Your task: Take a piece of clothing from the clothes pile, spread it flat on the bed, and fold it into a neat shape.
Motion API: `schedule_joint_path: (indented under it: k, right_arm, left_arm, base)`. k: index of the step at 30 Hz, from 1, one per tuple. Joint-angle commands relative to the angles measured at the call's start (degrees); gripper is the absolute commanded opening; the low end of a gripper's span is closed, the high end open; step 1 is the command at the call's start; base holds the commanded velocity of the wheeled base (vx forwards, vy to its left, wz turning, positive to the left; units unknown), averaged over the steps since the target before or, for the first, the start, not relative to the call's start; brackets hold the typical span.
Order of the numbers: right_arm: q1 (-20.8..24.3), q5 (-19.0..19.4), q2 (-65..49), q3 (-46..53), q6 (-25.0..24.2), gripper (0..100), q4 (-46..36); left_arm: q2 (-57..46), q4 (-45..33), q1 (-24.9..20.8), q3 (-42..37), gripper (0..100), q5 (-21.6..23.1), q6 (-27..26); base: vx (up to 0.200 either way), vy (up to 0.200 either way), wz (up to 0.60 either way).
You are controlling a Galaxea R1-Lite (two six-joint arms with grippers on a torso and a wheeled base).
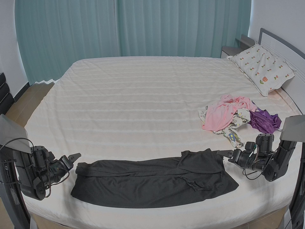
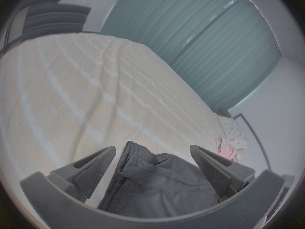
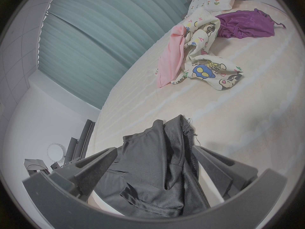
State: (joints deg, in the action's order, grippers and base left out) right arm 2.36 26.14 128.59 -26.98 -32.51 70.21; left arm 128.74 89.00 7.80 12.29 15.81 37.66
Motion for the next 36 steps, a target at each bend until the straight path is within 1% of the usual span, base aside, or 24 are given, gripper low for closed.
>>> schedule_joint_path:
  k: [1,7,14,18,19,23,26,28,30,36]
  right_arm:
    - [0.18,0.05,0.52,-0.18,-0.01,100,0.02]
    - [0.18,0.14,1.05,-0.36,-0.01,100,0.02]
    - [0.27,0.05,1.67,-0.44,-0.01,100,0.19]
    - [0.27,0.05,1.67,-0.44,-0.01,100,0.19]
    - [0.27,0.05,1.67,-0.44,-0.01,100,0.19]
    - [0.36,0.05,1.67,-0.44,0.08,100,0.19]
    - [0.36,0.05,1.67,-0.36,0.08,100,0.11]
    - [0.36,0.05,1.67,-0.36,-0.01,100,0.11]
    - [0.45,0.05,1.67,-0.36,-0.01,100,0.11]
    - [0.45,0.05,1.58,-0.36,-0.01,100,0.11]
  left_arm:
    - [2.30,1.00,-0.86,0.10,100,0.54,-5.49]
    - [4.41,1.00,-3.14,0.19,100,0.62,-11.55]
    - [5.99,1.00,-4.37,0.37,100,0.45,-12.96]
    - [7.40,1.00,-4.20,0.54,100,-0.17,-14.98]
    - [7.93,1.00,-4.02,0.72,0,-0.69,-15.68]
    - [7.66,1.00,-3.50,0.10,0,-3.07,-15.86]
    - [7.22,1.00,-3.06,-0.42,0,-3.86,-15.86]
    - [7.05,1.00,-2.88,-0.60,0,-3.86,-15.86]
    - [4.67,1.00,-2.62,-2.36,0,-3.51,-15.51]
    - [0.81,1.00,-2.44,-6.75,0,-1.05,-15.68]
  base:
    - [0.000,0.000,0.00]
    - [0.000,0.000,0.00]
    - [0.000,0.000,0.00]
    - [0.000,0.000,0.00]
    - [0.000,0.000,0.00]
    - [0.000,0.000,0.00]
    - [0.000,0.000,0.00]
    - [0.000,0.000,0.00]
    - [0.000,0.000,0.00]
    - [0.000,0.000,0.00]
